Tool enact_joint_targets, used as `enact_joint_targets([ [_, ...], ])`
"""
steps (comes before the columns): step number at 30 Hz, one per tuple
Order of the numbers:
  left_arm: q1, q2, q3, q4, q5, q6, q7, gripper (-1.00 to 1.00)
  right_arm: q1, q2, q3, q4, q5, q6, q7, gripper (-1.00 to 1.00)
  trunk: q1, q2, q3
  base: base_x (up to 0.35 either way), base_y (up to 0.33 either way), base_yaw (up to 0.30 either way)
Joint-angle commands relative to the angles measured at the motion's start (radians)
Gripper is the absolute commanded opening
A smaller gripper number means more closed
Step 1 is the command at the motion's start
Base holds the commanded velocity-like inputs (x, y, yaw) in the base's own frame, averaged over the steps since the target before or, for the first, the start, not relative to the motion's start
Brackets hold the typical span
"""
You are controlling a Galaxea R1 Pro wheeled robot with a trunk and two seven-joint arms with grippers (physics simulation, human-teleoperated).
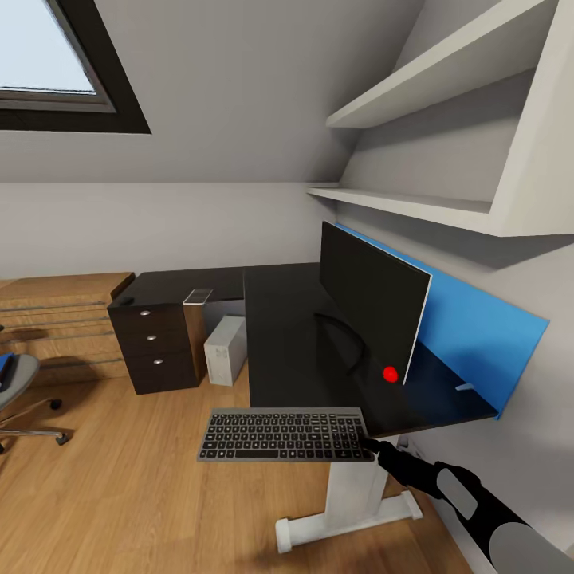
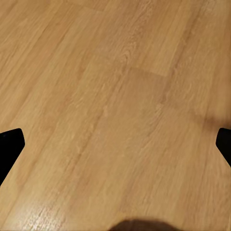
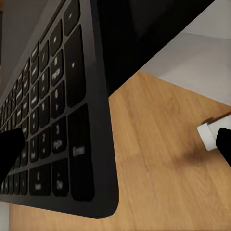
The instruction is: In the bedroom, organize the workspace by keeping the computer under the desk, ensuring the monitor is on the desk, placing the keyboard on the desk next to the monitor, placing the mouse on the desk next to the keyboard, moving the folder from the swivel chair onto the desk next to the mouse, stacking the notebook on top of the folder with the pen on top of the notebook, and positioning the swivel chair next to the desk.
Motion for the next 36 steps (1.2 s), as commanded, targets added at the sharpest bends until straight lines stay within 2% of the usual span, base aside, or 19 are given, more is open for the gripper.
enact_joint_targets([
  [1, 0.000, 0.002, -0.008, -0.002, 0.009, -0.004, 0.007, 1.00, -0.001, 0.001, 0.004, 0.000, -0.006, 0.003, 0.001, 1.00, 0.000, -0.001, -0.001, 0.000, 0.000, 0.000],
  [3, 0.000, 0.002, -0.008, -0.001, 0.010, -0.004, 0.008, 1.00, -0.001, 0.010, 0.004, 0.000, -0.005, 0.003, 0.001, 1.00, 0.000, -0.001, -0.001, 0.000, 0.000, 0.000],
  [14, 0.000, 0.002, -0.008, 0.000, 0.011, -0.004, 0.009, 1.00, -0.001, 0.015, 0.003, 0.001, 0.026, 0.002, 0.000, 1.00, 0.000, -0.001, -0.001, 0.000, 0.043, 0.000],
  [36, 0.000, 0.002, -0.009, 0.001, 0.013, -0.003, 0.008, 1.00, -0.001, 0.015, 0.004, 0.001, 0.031, -0.016, 0.001, 1.00, 0.000, -0.001, -0.001, 0.000, 0.025, 0.000],
])
